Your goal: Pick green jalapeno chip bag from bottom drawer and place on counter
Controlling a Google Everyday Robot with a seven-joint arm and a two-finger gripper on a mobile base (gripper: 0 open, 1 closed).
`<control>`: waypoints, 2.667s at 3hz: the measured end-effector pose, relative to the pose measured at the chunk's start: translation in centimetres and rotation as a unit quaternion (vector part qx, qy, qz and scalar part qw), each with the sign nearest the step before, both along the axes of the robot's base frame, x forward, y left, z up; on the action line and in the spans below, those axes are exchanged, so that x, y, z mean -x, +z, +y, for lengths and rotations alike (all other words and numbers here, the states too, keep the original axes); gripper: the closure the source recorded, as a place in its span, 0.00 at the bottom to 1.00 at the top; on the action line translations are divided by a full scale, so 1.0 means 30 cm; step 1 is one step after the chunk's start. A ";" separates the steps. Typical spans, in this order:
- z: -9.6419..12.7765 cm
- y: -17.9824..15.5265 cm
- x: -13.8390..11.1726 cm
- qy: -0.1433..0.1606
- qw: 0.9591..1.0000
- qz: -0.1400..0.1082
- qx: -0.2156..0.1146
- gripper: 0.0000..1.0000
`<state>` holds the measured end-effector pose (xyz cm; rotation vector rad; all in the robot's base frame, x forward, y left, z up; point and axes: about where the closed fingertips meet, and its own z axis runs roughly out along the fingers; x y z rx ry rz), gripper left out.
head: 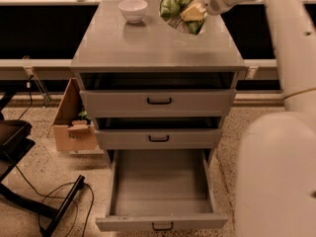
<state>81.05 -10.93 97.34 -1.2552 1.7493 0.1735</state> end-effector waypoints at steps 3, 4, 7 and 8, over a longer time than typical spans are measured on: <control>0.053 -0.199 -0.207 -0.023 1.000 0.008 0.013 0.51; 0.053 -0.199 -0.207 -0.023 1.000 0.008 0.013 0.28; -0.103 -0.092 -0.114 -0.037 0.999 0.014 -0.020 0.00; -0.363 0.045 0.019 -0.096 0.994 0.021 -0.041 0.00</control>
Offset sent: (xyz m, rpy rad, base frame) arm 0.0511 0.0145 -0.0471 -0.0266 0.0120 -0.0383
